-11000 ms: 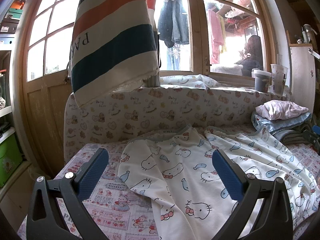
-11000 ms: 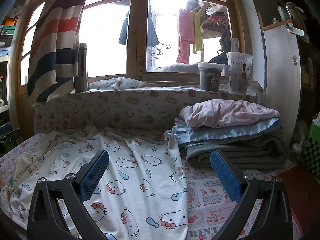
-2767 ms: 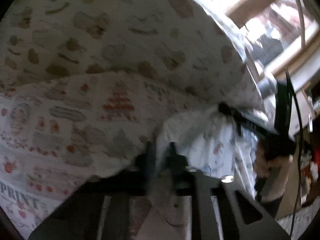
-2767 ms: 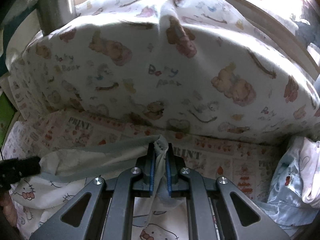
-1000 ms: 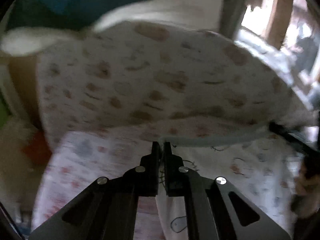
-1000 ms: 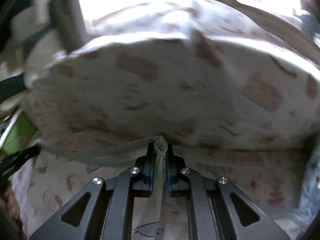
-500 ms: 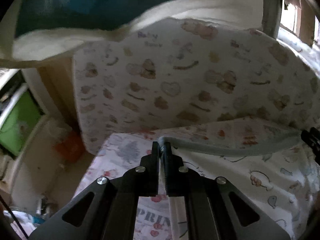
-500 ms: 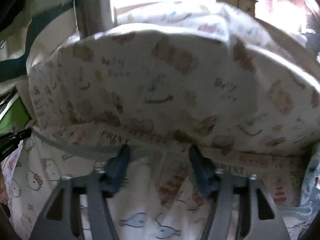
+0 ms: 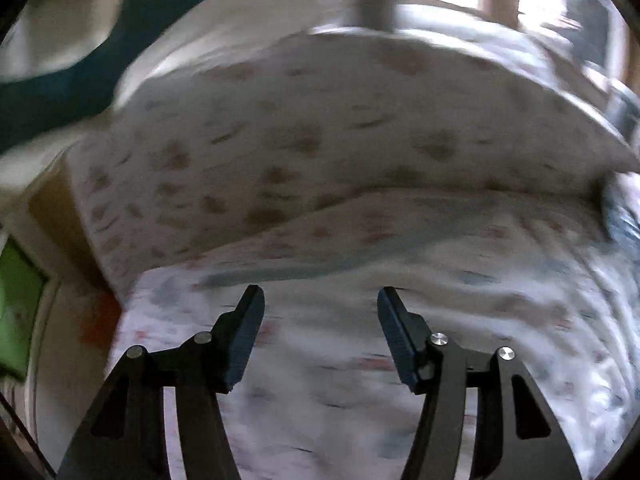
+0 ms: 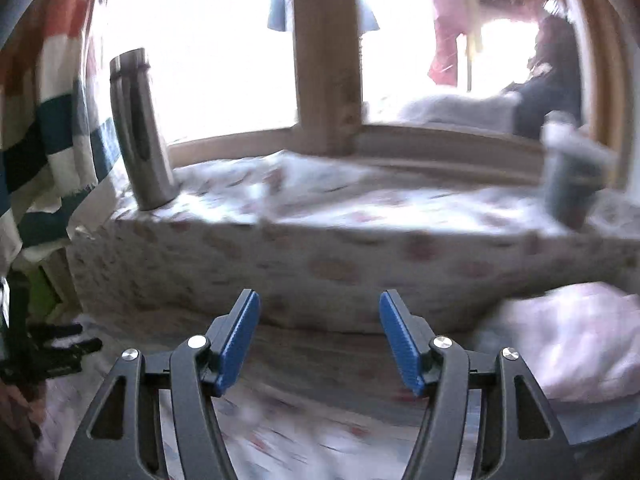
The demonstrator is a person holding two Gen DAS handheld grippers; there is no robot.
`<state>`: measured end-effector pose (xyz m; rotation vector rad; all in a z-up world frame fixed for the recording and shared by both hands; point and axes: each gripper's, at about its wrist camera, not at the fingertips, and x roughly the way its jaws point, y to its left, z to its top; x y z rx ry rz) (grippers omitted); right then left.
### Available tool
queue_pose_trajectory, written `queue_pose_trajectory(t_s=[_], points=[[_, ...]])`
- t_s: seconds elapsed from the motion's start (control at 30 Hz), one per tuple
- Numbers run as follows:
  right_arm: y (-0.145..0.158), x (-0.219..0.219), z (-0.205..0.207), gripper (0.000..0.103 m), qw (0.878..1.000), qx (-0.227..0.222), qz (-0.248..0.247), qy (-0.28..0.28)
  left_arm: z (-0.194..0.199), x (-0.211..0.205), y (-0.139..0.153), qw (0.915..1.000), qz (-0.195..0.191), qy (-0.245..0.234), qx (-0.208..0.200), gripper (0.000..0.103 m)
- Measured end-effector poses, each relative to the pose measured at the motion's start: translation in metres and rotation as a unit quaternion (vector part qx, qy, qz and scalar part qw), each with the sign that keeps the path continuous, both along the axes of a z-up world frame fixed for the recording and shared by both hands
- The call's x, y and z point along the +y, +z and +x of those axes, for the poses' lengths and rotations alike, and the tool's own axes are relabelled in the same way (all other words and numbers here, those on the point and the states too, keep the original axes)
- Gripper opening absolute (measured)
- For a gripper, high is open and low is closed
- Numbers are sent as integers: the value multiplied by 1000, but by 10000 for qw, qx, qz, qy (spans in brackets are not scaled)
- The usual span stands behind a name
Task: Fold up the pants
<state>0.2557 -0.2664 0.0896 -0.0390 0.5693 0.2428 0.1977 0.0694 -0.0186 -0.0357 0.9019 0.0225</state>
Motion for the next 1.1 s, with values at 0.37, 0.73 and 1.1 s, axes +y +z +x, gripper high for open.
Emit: queue_pose_trajectory(t_s=[0.37, 0.73, 1.1], points=[[-51, -103, -5, 48, 9932, 869, 277, -729, 4, -117, 38, 9932, -92, -1164, 50, 58], [-104, -103, 26, 37, 9837, 1727, 322, -384, 45, -170, 1, 9861, -1045, -958, 864, 58], [-105, -116, 29, 7, 9842, 1601, 612, -451, 74, -201, -1, 9878, -974, -1070, 582, 57]])
